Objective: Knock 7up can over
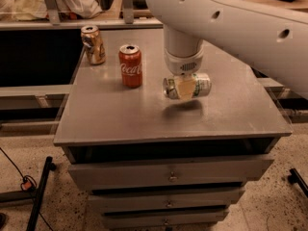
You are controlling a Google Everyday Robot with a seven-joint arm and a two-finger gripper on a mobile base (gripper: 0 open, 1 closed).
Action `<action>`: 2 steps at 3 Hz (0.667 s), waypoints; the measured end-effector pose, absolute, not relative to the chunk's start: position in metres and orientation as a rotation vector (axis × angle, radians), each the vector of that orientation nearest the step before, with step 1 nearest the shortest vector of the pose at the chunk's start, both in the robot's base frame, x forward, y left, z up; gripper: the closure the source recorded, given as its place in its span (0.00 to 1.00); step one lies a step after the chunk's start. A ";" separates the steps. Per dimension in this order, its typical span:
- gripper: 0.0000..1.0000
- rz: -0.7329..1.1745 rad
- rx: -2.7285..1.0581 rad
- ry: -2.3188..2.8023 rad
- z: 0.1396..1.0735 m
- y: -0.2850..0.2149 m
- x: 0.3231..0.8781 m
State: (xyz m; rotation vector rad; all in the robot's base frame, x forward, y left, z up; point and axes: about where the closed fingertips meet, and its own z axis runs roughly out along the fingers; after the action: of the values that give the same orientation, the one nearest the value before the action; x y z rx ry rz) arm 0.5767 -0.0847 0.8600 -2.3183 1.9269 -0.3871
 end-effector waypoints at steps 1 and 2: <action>0.03 -0.369 -2.397 1.942 0.858 -0.098 0.577; 0.00 -0.372 -2.396 1.939 0.858 -0.098 0.576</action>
Offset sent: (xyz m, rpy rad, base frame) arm 0.0004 -0.0128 -0.0026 -0.0445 0.0439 0.0110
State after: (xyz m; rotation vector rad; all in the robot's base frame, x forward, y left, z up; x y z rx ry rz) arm 0.5763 -0.0982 0.8585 -2.3961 1.9392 -0.3715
